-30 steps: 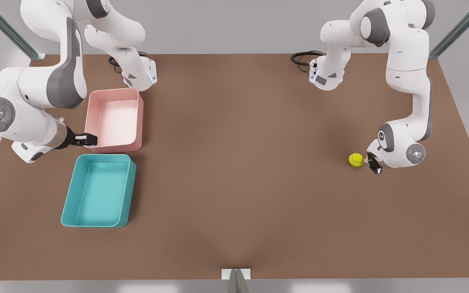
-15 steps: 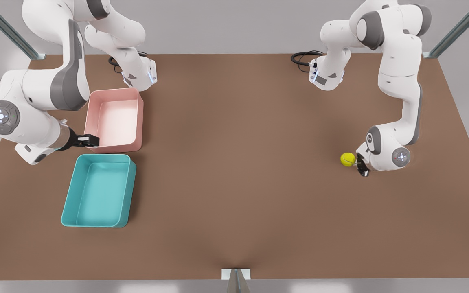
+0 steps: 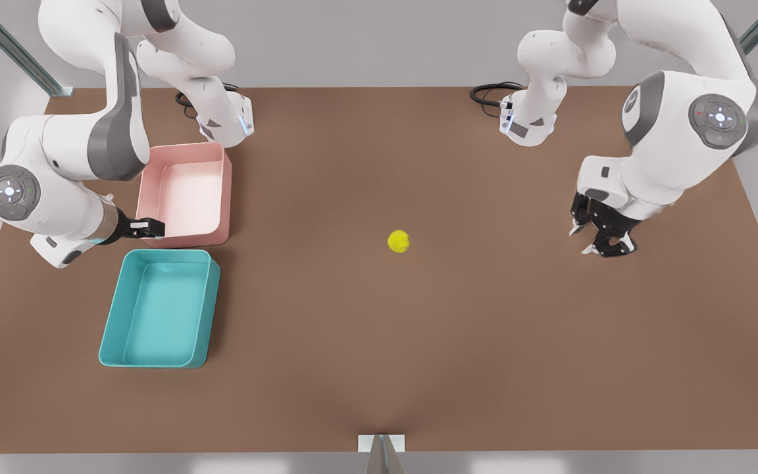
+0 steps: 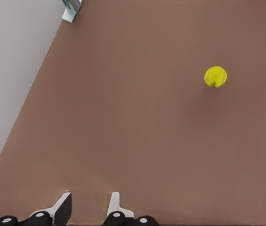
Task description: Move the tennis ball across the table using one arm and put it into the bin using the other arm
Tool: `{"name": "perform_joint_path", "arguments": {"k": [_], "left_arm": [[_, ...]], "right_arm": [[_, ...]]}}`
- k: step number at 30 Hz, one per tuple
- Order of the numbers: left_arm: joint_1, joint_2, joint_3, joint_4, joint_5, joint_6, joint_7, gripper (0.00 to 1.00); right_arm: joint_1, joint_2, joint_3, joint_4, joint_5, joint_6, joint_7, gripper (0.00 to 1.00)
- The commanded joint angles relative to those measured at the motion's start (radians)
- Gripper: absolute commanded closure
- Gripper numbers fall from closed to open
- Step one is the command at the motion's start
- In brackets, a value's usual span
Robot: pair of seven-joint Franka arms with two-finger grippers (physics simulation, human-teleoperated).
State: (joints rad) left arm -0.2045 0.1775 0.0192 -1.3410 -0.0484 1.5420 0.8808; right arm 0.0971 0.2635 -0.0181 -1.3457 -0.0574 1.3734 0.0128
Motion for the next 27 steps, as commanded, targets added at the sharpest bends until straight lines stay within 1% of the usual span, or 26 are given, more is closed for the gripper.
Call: {"name": "perform_joint_path", "arguments": {"k": [1, 6, 8, 9, 10, 11, 12, 13, 14, 15, 16, 19, 22, 25, 27], "left_arm": [[-0.030, -0.018, 0.041, -0.023, -0.054, -0.255, -1.329, 0.00], [-0.030, 0.011, 0.036, -0.021, -0.057, -0.301, -1.326, 0.00], [-0.026, 0.016, 0.031, -0.029, -0.054, -0.258, -1.313, 0.00], [-0.029, 0.019, 0.030, -0.040, -0.053, -0.235, -1.312, 0.00], [-0.024, 0.019, 0.030, -0.058, -0.053, -0.220, -1.309, 0.00], [-0.024, 0.019, 0.030, -0.064, -0.053, -0.215, -1.304, 0.00], [-0.024, 0.011, 0.028, -0.098, -0.053, -0.195, -1.303, 0.00], [-0.023, 0.000, 0.022, -0.118, -0.053, -0.181, -1.298, 0.00], [-0.018, 0.000, 0.022, -0.121, -0.053, -0.184, -1.266, 0.00], [-0.001, 0.000, 0.022, -0.121, -0.053, -0.183, -1.260, 0.00], [-0.003, 0.002, 0.022, -0.119, -0.053, -0.181, -1.260, 0.00], [-0.006, 0.007, 0.022, -0.119, -0.054, -0.203, -1.260, 0.00], [-0.006, 0.010, 0.022, -0.119, -0.054, -0.200, -1.260, 0.00], [-0.009, 0.010, 0.022, -0.118, -0.054, -0.198, -1.260, 0.00], [-0.009, 0.011, 0.021, -0.118, -0.054, -0.200, -1.260, 0.00]], "right_arm": [[0.000, -0.001, 0.000, 0.000, 0.001, -0.002, -0.001, 0.00], [-0.002, -0.003, -0.005, 0.002, 0.001, -0.004, -0.008, 0.00], [0.000, 0.000, -0.005, 0.002, 0.001, -0.004, -0.004, 0.00], [0.001, 0.028, -0.002, 0.007, 0.008, 0.013, 0.010, 0.00], [0.038, 0.080, 0.003, 0.036, 0.016, 0.058, 0.012, 0.00], [0.088, 0.138, 0.003, 0.039, 0.036, 0.167, 0.030, 0.00], [0.133, 0.194, 0.006, 0.048, 0.070, 0.219, 0.044, 0.00], [0.200, 0.270, 0.006, 0.095, 0.100, 0.308, 0.169, 0.00], [0.259, 0.339, 0.006, 0.154, 0.103, 0.349, 0.309, 0.00], [0.328, 0.381, 0.006, 0.174, 0.103, 0.406, 0.473, 0.00], [0.395, 0.418, 0.004, 0.174, 0.099, 0.486, 0.622, 0.00], [0.506, 0.493, 0.003, 0.174, 0.097, 0.642, 0.845, 0.00], [0.549, 0.511, -0.002, 0.151, 0.105, 0.702, 0.869, 0.00], [0.584, 0.504, -0.002, 0.077, 0.122, 0.748, 0.877, 0.00], [0.607, 0.461, -0.002, -0.007, 0.145, 0.757, 0.877, 0.00]]}}
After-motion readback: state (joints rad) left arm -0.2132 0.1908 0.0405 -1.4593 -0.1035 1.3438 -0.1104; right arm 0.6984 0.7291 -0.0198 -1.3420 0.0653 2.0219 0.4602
